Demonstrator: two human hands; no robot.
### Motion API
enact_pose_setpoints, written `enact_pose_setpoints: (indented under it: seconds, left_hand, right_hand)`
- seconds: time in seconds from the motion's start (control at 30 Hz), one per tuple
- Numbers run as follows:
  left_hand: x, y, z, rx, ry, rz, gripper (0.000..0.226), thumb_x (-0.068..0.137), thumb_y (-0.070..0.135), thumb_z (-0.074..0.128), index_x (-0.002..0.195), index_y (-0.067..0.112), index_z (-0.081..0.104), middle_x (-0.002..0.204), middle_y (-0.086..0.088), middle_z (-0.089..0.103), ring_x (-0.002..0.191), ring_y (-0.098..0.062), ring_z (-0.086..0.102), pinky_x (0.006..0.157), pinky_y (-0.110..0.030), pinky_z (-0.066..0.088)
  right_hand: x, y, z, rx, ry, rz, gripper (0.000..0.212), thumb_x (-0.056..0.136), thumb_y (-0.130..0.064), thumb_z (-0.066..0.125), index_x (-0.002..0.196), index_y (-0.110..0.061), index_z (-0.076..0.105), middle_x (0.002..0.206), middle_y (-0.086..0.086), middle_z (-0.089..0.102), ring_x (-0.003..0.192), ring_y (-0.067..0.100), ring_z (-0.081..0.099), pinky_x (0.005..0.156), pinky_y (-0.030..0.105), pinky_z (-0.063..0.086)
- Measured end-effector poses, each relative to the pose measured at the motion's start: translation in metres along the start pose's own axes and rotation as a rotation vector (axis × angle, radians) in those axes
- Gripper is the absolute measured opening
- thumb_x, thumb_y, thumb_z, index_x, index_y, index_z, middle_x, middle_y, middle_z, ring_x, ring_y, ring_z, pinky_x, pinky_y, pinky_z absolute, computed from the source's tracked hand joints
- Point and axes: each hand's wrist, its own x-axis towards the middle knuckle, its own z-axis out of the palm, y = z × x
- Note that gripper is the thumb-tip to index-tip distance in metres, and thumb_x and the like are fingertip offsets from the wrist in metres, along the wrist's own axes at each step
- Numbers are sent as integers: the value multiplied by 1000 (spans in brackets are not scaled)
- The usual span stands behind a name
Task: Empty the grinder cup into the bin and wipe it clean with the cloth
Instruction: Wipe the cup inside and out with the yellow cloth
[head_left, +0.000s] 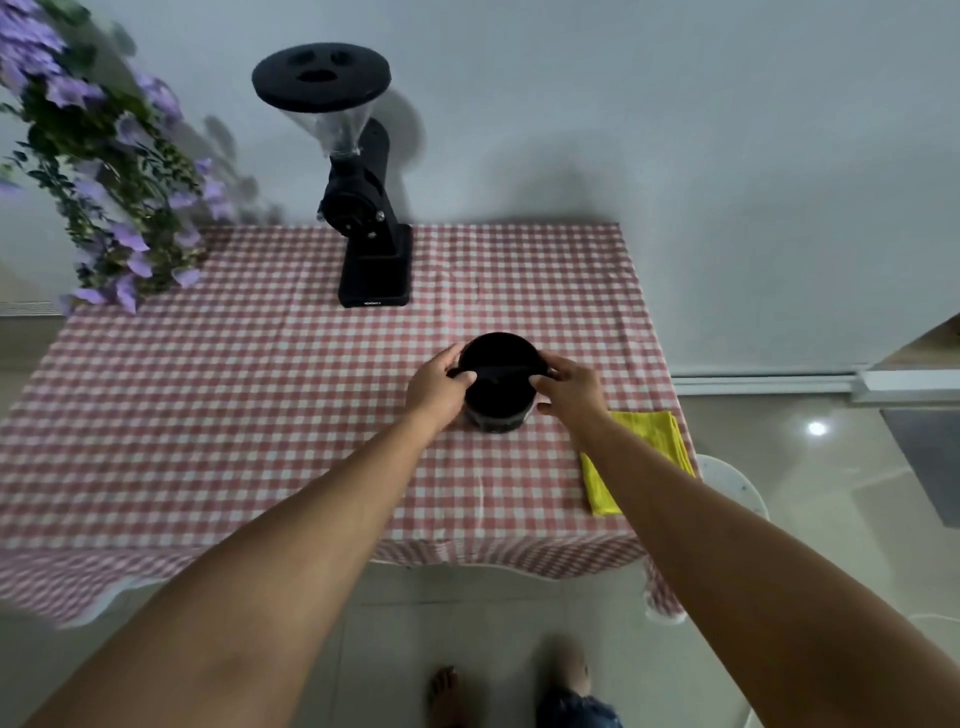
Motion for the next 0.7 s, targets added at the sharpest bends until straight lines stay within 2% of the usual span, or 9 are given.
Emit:
enact_pose_setpoints:
  seconds: [0.07, 0.1, 0.2, 0.27, 0.3, 0.4, 0.53, 0.63, 0.7]
  left_hand:
    - [-6, 9, 4, 353, 154, 248, 51, 98, 17, 62, 147, 26, 50, 150, -1, 49, 139, -21, 45, 112, -37, 44]
    - [-9, 16, 8, 455, 191, 375, 51, 97, 17, 63, 146, 25, 52, 149, -1, 49, 140, -20, 43, 113, -35, 42]
    - [-15, 35, 19, 605, 107, 591, 46, 96, 19, 64, 142, 22, 57, 146, 0, 53, 138, -20, 44, 114, -33, 38]
    - [-15, 40, 27, 648, 19, 580, 43, 97, 22, 63, 140, 23, 59, 144, 1, 56, 136, -20, 46, 111, -34, 41]
    - [-15, 41, 30, 660, -9, 552, 42, 98, 24, 62, 140, 23, 59, 144, 1, 56, 137, -20, 46, 111, -36, 42]
    - [-15, 42, 36, 703, -68, 474, 42, 100, 31, 59, 140, 22, 59, 147, -3, 56, 138, -23, 47, 113, -39, 40]
    - [-14, 43, 44, 748, -94, 413, 53, 100, 49, 51, 143, 18, 56, 147, -7, 58, 136, -27, 52, 114, -42, 40]
    - [-11, 44, 51, 783, -77, 365, 60, 94, 59, 54, 136, 17, 62, 133, -6, 67, 120, -26, 63, 104, -43, 48]
    - [-10, 46, 53, 803, -53, 349, 51, 92, 56, 58, 125, 18, 67, 119, -3, 72, 106, -23, 67, 93, -39, 53]
  right_hand:
    - [-3, -1, -1, -15, 10, -12, 44, 89, -10, 68, 131, -19, 60, 117, 5, 67, 101, 20, 67, 77, 32, 59]
    - [-4, -1, -2, -9, 13, -11, 46, 90, -12, 68, 134, -17, 57, 118, 6, 67, 101, 21, 67, 79, 34, 59]
    - [-5, 1, -4, 43, 14, 18, 42, 96, -20, 60, 137, -12, 53, 111, 8, 69, 97, 21, 69, 83, 37, 58]
    - [-6, 3, -8, 21, 47, 13, 35, 99, -22, 52, 132, -11, 57, 103, 4, 71, 94, 19, 67, 82, 36, 54]
    - [-7, 4, -11, -52, 73, -8, 35, 99, -23, 51, 131, -11, 60, 106, 2, 70, 97, 19, 65, 84, 36, 52]
    - [-14, 18, -28, -435, 147, -92, 37, 96, -27, 56, 131, -14, 60, 127, 6, 64, 118, 24, 58, 94, 35, 46]
    - [-28, 45, -46, -1028, 205, -117, 55, 89, -50, 58, 136, -24, 48, 141, 9, 45, 131, 30, 39, 108, 47, 35]
    - [-36, 61, -52, -1184, 215, -98, 63, 85, -57, 57, 133, -17, 46, 143, 11, 39, 130, 31, 36, 108, 46, 32]
    - [-38, 69, -55, -1202, 213, -94, 58, 87, -53, 55, 130, -15, 48, 141, 12, 40, 129, 32, 37, 109, 46, 32]
